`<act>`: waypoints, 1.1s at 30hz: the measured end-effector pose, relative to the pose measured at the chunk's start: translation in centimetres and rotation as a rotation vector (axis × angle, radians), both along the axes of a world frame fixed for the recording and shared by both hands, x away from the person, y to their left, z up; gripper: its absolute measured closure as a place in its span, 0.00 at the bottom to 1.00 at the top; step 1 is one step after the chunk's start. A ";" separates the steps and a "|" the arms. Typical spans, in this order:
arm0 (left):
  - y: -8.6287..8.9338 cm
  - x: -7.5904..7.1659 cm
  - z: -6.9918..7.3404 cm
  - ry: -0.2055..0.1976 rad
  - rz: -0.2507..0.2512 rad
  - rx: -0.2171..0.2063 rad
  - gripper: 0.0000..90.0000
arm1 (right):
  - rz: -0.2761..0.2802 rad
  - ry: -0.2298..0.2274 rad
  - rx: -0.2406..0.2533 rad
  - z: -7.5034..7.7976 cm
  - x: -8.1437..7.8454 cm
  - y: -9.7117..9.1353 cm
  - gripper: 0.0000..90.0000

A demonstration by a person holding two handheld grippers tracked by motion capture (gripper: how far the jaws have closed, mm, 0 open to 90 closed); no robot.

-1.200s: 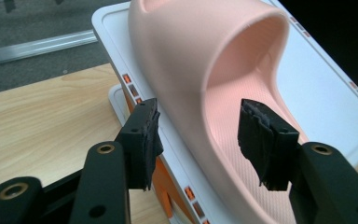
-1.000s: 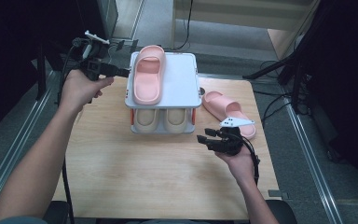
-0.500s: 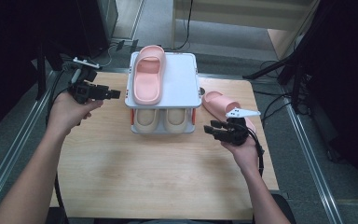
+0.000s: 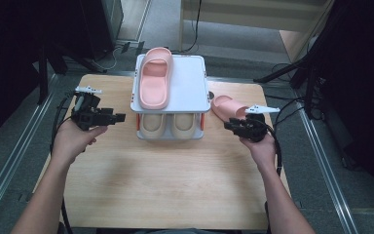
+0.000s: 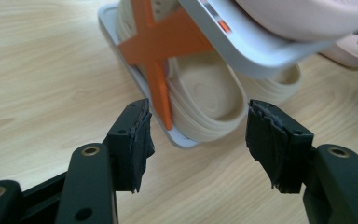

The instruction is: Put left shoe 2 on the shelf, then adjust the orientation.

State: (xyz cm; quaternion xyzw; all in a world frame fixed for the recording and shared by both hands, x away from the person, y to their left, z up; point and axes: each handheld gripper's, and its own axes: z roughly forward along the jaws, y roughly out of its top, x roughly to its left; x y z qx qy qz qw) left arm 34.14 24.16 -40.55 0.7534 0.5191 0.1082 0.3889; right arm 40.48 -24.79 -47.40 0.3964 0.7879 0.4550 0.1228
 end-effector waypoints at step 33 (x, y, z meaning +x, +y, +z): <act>-0.5 -2.4 -6.2 -0.007 -0.005 0.040 0.44 | -0.164 0.049 -0.032 -2.5 4.4 -4.1 1.00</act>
